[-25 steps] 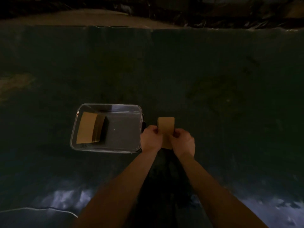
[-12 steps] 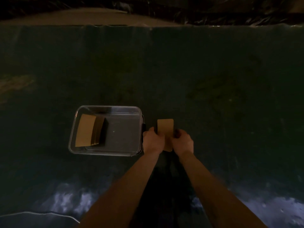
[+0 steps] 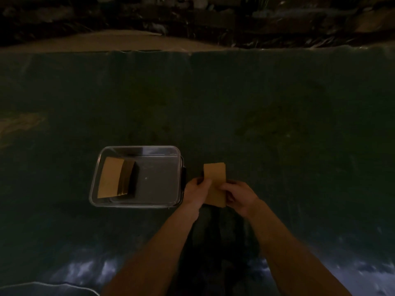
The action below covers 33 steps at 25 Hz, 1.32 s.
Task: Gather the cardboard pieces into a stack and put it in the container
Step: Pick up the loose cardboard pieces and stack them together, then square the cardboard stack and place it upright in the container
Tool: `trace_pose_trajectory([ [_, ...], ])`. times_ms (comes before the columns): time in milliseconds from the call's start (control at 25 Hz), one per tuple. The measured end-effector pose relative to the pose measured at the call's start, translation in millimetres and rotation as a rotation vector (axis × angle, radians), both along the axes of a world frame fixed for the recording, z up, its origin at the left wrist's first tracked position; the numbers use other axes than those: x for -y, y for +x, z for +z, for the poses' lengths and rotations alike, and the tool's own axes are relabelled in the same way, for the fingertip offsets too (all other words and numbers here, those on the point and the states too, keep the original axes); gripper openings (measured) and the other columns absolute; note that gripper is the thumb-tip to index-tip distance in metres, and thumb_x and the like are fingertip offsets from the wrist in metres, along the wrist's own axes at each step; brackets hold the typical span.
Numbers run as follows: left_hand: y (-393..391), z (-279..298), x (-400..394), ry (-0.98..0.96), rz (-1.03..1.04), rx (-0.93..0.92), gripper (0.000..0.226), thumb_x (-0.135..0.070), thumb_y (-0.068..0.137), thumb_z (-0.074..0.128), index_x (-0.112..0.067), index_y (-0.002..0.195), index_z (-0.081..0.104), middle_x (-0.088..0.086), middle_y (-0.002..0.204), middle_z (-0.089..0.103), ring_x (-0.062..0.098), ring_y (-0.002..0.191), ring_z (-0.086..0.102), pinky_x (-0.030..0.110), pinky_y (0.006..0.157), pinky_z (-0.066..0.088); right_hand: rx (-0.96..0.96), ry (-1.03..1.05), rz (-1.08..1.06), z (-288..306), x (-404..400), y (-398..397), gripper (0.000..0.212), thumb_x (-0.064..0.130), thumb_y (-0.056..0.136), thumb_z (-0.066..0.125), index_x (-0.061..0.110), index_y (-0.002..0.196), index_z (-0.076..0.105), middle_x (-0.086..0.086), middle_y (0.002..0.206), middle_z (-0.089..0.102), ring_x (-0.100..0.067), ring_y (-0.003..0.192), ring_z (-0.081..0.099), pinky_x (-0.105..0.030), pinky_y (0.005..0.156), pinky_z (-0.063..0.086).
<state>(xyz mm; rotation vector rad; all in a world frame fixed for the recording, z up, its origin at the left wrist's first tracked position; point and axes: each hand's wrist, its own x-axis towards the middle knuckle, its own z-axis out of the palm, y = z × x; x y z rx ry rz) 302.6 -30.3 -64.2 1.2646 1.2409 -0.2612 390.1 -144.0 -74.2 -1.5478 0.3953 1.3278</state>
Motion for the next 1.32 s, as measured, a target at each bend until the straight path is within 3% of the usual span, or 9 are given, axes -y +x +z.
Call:
trace_pose_trajectory([
  [160,-32,18,16,-0.277,0.185,0.262,0.029,-0.022,0.099,0.051,-0.006,0.121,0.062,0.02,0.122,0.063,0.027,0.106,0.063,0.038,0.09,0.055,0.022,0.187,0.014,34,19,-27,0.049,0.02,0.086,0.07,0.024,0.127,0.044,-0.008,0.118,0.057,-0.027,0.105,0.059,-0.039,0.075,0.053],
  [320,-69,29,34,-0.401,0.332,0.36,0.038,-0.026,0.1,0.047,-0.006,0.13,0.058,0.021,0.128,0.064,0.034,0.121,0.059,0.054,0.11,0.041,0.237,0.196,0.078,63,22,-73,0.062,0.023,0.077,0.076,0.027,0.124,0.036,-0.001,0.119,0.055,-0.018,0.104,0.057,-0.033,0.07,0.049],
  [480,-110,35,45,-0.329,0.334,0.369,0.036,-0.027,0.101,0.044,-0.01,0.12,0.07,0.012,0.116,0.074,0.03,0.116,0.064,0.049,0.106,0.045,0.535,0.081,0.195,71,20,-121,0.058,0.018,0.077,0.076,0.03,0.115,0.034,0.01,0.103,0.058,-0.005,0.087,0.061,-0.021,0.065,0.051],
  [640,-167,39,25,-0.195,0.185,0.404,0.037,-0.036,0.091,0.054,-0.035,0.127,0.064,-0.003,0.114,0.076,0.02,0.114,0.065,0.041,0.092,0.048,0.761,0.004,0.361,78,3,-172,0.056,0.021,0.078,0.076,0.031,0.11,0.032,0.01,0.093,0.062,0.0,0.073,0.064,-0.014,0.058,0.053],
  [840,-273,32,-54,-0.063,0.162,0.488,0.079,-0.061,0.064,0.081,-0.047,0.135,0.049,-0.007,0.119,0.069,0.015,0.113,0.065,0.047,0.096,0.054,0.976,-0.095,0.822,72,-57,-277,0.068,0.028,0.077,0.072,0.027,0.129,0.027,-0.003,0.103,0.07,-0.024,0.085,0.072,-0.042,0.077,0.059],
  [1000,-357,15,-118,0.168,0.021,0.369,0.025,-0.035,0.083,0.079,-0.03,0.105,0.07,0.004,0.109,0.074,0.017,0.1,0.071,0.046,0.095,0.056,1.027,-0.082,1.136,54,-113,-344,0.07,0.03,0.077,0.07,0.03,0.129,0.023,-0.006,0.107,0.069,-0.024,0.084,0.068,-0.034,0.067,0.051],
  [1120,-397,-1,-151,0.173,0.097,0.375,0.015,-0.026,0.084,0.079,-0.025,0.098,0.072,0.0,0.096,0.076,0.019,0.095,0.071,0.038,0.088,0.059,1.075,-0.067,1.219,34,-147,-367,0.069,0.033,0.078,0.07,0.032,0.129,0.024,-0.006,0.113,0.067,-0.025,0.091,0.067,-0.035,0.069,0.049],
  [1200,-402,-12,-166,0.205,0.151,0.372,0.012,-0.027,0.084,0.078,-0.027,0.095,0.072,-0.004,0.092,0.075,0.018,0.093,0.071,0.032,0.083,0.059,1.146,-0.062,1.199,19,-164,-373,0.066,0.035,0.079,0.07,0.032,0.13,0.028,-0.004,0.121,0.065,-0.024,0.102,0.065,-0.041,0.082,0.053],
  [1320,-400,-36,-177,0.226,0.209,0.305,0.015,-0.043,0.086,0.072,-0.029,0.091,0.069,0.0,0.095,0.074,0.02,0.094,0.071,0.04,0.087,0.059,1.361,-0.185,1.14,-9,-177,-383,0.057,0.044,0.081,0.067,0.028,0.129,0.041,-0.002,0.127,0.062,-0.026,0.115,0.057,-0.048,0.094,0.046],
])
